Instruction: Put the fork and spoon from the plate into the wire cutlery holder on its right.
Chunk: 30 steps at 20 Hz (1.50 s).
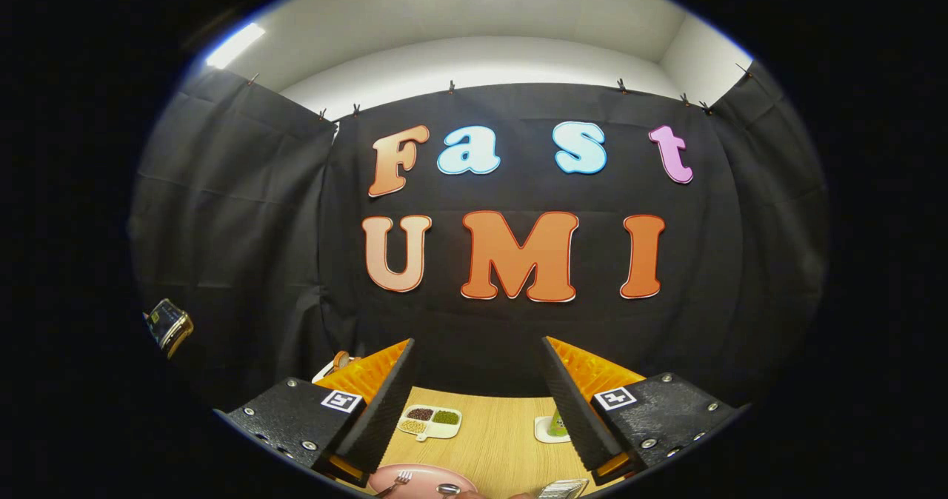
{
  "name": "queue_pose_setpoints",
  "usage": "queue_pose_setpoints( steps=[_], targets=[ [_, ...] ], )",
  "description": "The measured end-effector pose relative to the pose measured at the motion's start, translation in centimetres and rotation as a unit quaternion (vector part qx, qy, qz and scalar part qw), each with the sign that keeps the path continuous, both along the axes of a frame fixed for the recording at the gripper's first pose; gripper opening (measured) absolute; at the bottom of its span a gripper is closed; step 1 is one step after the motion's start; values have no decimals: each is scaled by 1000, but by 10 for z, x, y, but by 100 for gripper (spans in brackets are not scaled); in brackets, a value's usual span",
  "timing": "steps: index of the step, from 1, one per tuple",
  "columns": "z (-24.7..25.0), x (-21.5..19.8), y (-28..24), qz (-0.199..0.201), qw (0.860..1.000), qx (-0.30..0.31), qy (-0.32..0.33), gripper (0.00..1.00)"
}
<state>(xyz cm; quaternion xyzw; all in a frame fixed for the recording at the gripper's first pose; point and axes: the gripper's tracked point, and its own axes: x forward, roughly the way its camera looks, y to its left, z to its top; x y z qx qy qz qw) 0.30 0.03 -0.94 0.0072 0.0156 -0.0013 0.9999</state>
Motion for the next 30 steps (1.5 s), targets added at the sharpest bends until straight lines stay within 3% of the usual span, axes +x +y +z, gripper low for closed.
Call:
queue_pose_setpoints(
  steps=[14, 26, 30],
  targets=[
    [-37, -1, 6, -3, 999, -9, 43, 98],
    [-116, -7, 34, 29, 986, -25, 165, 98],
    [-149, -16, 43, 50, 974, -29, 219, 98]
  ],
)
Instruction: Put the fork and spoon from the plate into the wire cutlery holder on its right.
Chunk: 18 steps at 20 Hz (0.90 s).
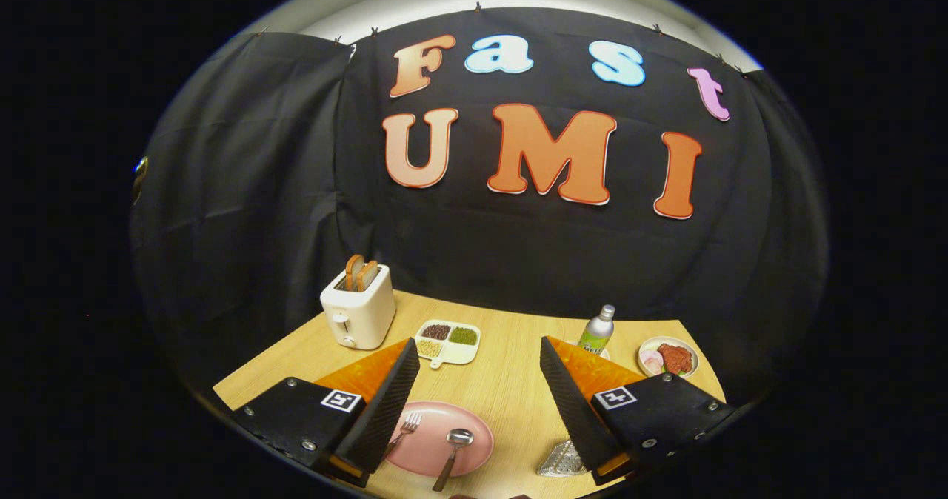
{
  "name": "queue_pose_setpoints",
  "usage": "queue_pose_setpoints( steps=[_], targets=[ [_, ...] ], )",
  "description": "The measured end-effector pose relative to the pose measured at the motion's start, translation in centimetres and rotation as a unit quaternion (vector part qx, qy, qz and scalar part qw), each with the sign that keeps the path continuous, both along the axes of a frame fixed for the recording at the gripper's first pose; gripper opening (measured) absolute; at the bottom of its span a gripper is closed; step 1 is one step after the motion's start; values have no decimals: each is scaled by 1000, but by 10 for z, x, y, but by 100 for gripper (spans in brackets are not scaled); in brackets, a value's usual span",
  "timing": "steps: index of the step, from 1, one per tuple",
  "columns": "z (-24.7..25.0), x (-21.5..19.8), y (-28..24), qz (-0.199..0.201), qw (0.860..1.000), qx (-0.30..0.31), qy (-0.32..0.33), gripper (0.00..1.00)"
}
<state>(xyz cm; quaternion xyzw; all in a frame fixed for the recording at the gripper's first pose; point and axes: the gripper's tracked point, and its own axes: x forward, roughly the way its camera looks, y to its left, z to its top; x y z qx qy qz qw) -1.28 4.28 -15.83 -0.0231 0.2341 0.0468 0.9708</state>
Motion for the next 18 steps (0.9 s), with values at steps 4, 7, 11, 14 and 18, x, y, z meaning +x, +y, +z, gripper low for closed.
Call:
queue_pose_setpoints(
  steps=[4, 7, 11, 14, 18],
  targets=[
    [-42, -18, 7, 14, 997, 4, 74, 98],
    [-77, -31, 15, 34, 991, -1, 129, 98],
    [-122, -54, 23, 44, 973, -8, 227, 98],
    [-156, -73, 29, 53, 953, -22, 298, 98],
    [-197, -94, 33, 58, 922, -28, 381, 89]
  ],
)
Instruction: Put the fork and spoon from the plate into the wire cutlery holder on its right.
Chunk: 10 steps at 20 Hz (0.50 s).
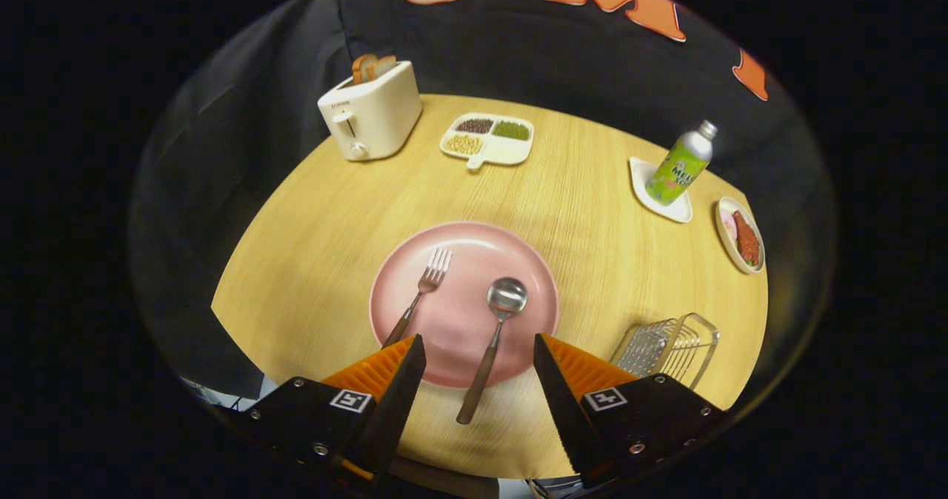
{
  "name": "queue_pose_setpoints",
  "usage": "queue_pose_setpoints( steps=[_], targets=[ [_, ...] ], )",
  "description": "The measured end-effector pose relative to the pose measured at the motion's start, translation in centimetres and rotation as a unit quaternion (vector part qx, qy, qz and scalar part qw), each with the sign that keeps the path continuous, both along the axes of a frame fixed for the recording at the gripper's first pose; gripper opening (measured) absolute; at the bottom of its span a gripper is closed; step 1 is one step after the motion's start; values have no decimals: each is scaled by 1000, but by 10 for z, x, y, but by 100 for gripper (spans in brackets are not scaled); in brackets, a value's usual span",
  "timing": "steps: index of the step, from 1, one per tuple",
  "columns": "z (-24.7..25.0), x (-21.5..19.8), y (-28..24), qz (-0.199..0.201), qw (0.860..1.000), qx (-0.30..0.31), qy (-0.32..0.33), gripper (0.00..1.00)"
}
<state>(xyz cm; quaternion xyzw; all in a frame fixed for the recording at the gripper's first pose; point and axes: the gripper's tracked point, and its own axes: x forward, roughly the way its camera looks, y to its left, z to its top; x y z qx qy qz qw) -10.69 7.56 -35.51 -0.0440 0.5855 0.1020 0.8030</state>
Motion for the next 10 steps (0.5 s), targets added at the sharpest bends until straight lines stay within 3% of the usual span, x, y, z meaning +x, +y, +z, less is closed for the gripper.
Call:
queue_pose_setpoints(
  steps=[8, 10],
  targets=[
    [-47, -9, -6, -11, 996, -37, 80, 59],
    [-54, -14, -7, -18, 994, -39, 97, 47]
  ],
)
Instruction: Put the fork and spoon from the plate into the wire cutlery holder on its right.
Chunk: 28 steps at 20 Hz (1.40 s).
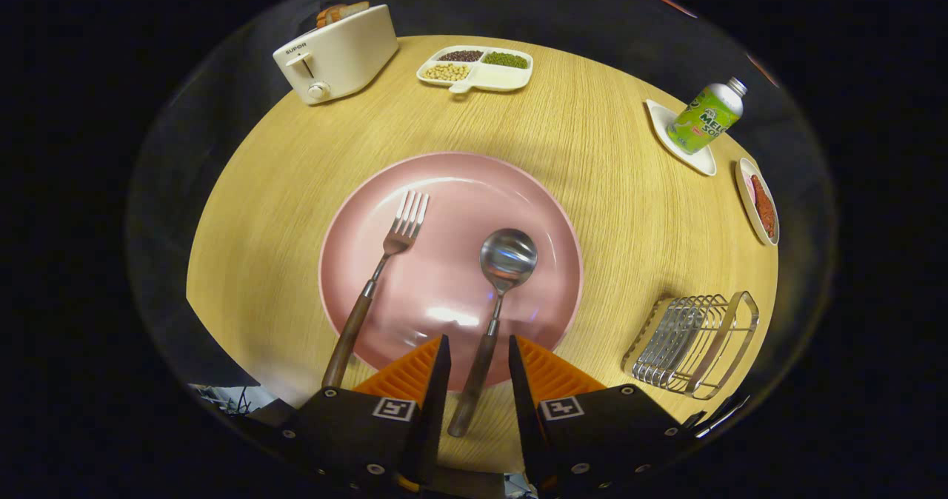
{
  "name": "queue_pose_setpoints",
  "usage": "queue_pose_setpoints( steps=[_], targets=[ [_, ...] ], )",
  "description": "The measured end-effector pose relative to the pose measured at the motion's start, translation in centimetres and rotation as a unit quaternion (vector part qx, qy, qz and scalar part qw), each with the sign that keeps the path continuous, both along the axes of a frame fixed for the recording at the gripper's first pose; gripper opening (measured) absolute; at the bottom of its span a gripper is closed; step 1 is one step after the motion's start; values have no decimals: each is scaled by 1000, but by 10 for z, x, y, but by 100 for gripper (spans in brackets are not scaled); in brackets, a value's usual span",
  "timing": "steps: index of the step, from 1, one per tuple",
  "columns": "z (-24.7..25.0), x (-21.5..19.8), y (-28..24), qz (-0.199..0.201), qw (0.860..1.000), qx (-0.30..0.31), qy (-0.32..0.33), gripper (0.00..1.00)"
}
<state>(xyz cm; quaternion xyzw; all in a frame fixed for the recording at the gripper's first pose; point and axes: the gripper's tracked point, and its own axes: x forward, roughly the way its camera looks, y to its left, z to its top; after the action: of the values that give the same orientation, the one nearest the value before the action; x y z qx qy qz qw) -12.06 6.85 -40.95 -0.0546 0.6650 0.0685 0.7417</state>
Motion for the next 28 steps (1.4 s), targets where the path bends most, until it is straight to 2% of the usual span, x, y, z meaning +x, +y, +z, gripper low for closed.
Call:
queue_pose_setpoints(
  steps=[1, 5, 11, 18, 28],
  targets=[
    [-3, -3, 1, -7, 1000, 2, 9, 39],
    [-8, -10, 0, -12, 1000, -2, 27, 21],
    [-10, -4, -1, -27, 999, 3, 17, 7],
    [34, -1, -8, -58, 997, 34, -27, 5],
    [105, -20, -96, -166, 983, 10, -73, 5]
  ],
)
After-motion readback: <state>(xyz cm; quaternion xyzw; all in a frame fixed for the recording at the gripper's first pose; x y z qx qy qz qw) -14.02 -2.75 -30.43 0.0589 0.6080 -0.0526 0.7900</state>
